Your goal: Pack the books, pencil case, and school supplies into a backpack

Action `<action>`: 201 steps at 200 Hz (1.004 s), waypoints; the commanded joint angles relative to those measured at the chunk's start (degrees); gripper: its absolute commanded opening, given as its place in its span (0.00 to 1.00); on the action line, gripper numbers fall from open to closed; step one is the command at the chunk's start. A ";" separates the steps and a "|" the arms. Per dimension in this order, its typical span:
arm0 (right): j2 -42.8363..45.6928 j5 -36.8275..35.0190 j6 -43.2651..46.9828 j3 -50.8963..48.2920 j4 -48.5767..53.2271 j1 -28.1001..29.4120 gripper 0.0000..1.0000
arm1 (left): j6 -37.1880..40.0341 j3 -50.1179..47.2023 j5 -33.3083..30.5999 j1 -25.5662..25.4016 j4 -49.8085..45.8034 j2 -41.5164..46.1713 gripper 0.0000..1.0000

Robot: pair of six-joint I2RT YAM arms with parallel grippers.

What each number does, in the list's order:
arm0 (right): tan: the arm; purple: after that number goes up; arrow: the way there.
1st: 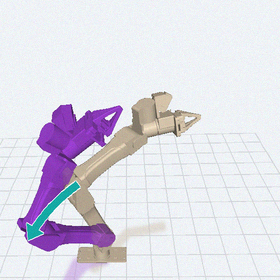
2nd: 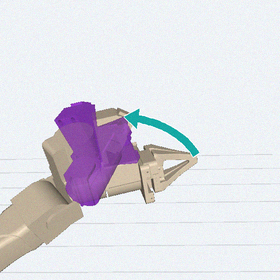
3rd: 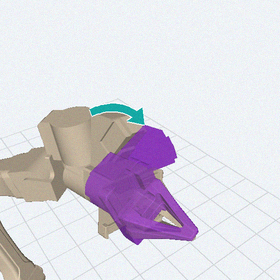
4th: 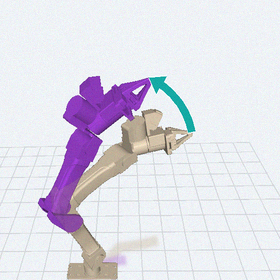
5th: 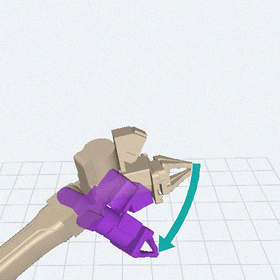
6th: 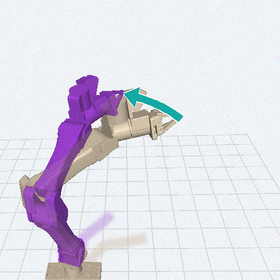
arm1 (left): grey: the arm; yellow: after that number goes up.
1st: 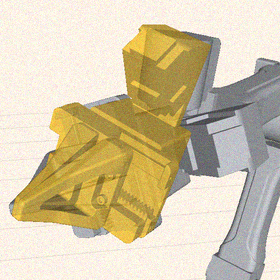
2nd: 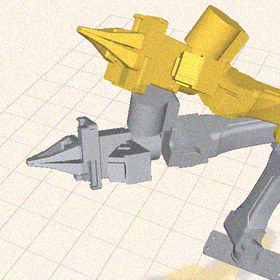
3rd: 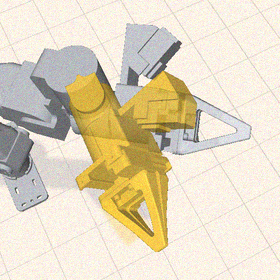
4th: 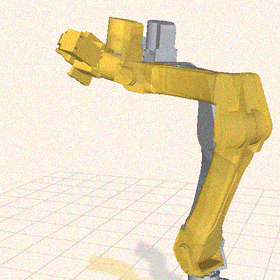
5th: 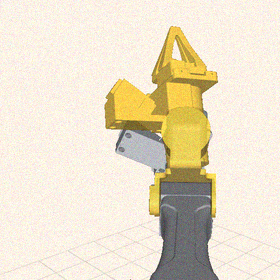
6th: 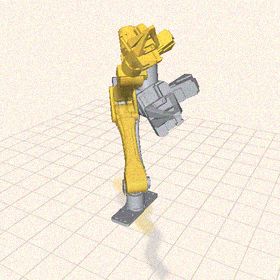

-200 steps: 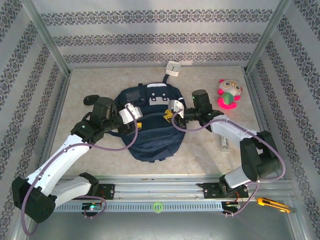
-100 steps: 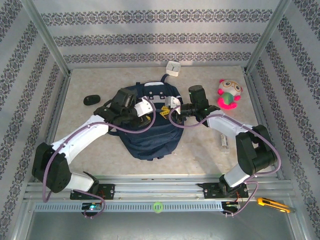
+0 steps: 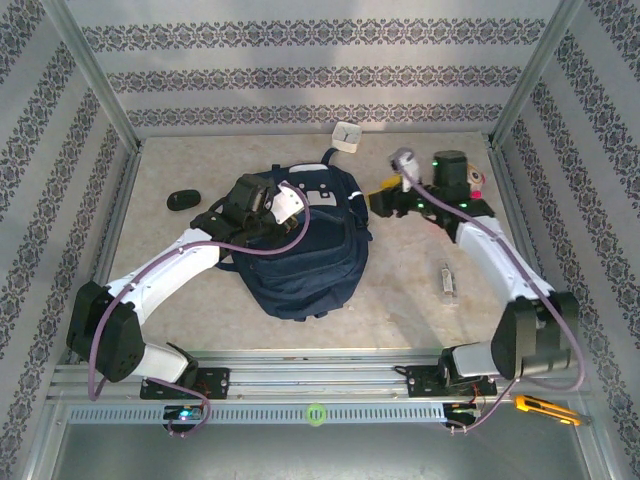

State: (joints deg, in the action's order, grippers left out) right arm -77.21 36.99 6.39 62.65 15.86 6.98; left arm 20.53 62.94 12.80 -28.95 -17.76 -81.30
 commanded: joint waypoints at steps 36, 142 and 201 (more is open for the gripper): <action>4.59 -32.28 2.29 1.14 34.92 -7.25 0.74 | -4.27 1.77 -1.40 -0.50 2.03 2.81 0.00; -15.91 -34.28 -2.51 1.61 41.46 -18.76 0.72 | -5.59 1.29 -1.54 -0.50 1.26 2.82 0.00; -24.30 -34.43 -0.72 2.55 40.67 -17.40 0.71 | -5.59 1.91 -1.67 -0.57 0.98 2.62 0.00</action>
State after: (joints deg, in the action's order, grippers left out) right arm -99.81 3.66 4.73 63.77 55.09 -11.44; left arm 17.04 62.94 12.34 -28.95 -17.74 -80.88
